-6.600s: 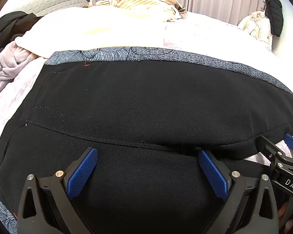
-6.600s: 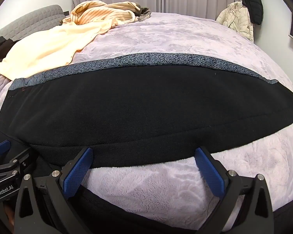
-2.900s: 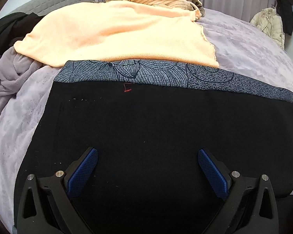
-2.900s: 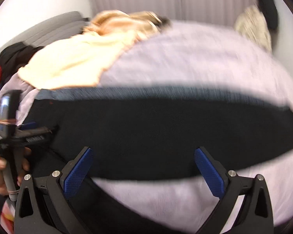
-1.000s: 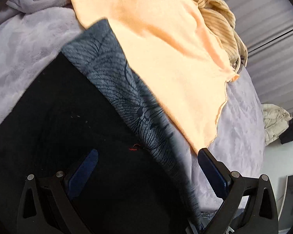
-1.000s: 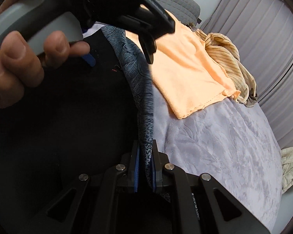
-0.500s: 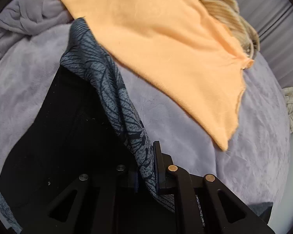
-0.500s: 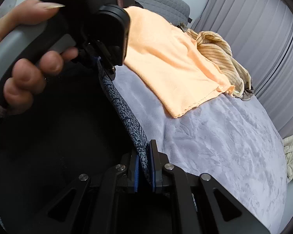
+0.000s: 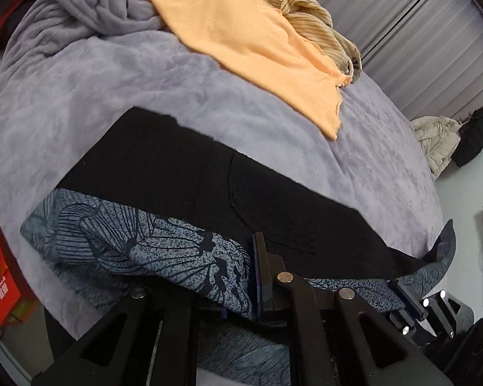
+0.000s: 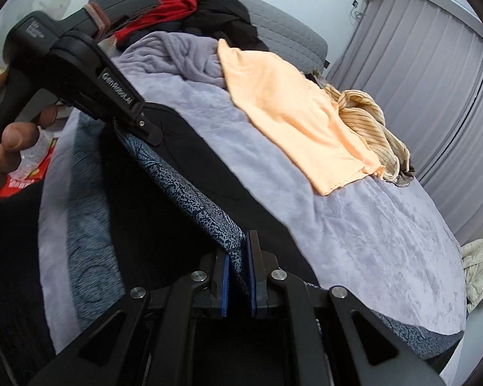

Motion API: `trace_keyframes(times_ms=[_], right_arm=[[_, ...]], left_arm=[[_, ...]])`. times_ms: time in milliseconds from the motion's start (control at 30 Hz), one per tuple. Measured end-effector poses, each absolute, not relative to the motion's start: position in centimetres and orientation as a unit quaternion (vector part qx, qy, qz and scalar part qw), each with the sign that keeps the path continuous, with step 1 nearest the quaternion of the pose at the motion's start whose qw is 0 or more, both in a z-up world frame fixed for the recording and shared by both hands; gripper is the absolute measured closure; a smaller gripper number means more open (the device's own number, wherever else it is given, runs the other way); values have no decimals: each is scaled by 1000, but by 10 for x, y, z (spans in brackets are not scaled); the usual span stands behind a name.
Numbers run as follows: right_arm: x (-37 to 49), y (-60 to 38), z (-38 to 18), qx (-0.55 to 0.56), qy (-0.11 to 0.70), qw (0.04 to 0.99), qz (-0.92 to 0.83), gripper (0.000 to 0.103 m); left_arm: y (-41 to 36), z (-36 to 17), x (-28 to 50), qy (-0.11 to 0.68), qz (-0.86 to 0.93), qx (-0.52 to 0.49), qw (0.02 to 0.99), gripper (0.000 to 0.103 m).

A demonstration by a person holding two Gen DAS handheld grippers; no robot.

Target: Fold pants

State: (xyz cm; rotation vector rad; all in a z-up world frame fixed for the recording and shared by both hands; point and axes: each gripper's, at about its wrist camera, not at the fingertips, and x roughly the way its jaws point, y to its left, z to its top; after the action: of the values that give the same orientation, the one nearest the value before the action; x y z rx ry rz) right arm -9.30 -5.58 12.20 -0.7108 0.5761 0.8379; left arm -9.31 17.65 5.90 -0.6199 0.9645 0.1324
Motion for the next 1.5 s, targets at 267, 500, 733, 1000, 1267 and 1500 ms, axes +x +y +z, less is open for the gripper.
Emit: trace_keyframes(times_ms=[267,500,733,1000,1267,1500], right_arm=[[-166,-37,68,-340,311,781,421,93],[-168,-36,92,-304,294,803,420,93],[-161,-46,83,-245,342,790,446,75],[-103,-80,134,-101,329,835,429,18],[-27,-66,103,-148,450,849,232,15],[-85,-128,61,-109,476,842,228,14]], left_arm=[[196,23,-106,466,58,-311,826,90],[184,61,-121,433,38,-241,868,90],[196,12,-128,471,42,-285,834,89],[189,9,-126,467,51,-270,840,89],[192,13,-133,467,48,-254,845,82],[196,42,-165,458,27,-236,857,82]])
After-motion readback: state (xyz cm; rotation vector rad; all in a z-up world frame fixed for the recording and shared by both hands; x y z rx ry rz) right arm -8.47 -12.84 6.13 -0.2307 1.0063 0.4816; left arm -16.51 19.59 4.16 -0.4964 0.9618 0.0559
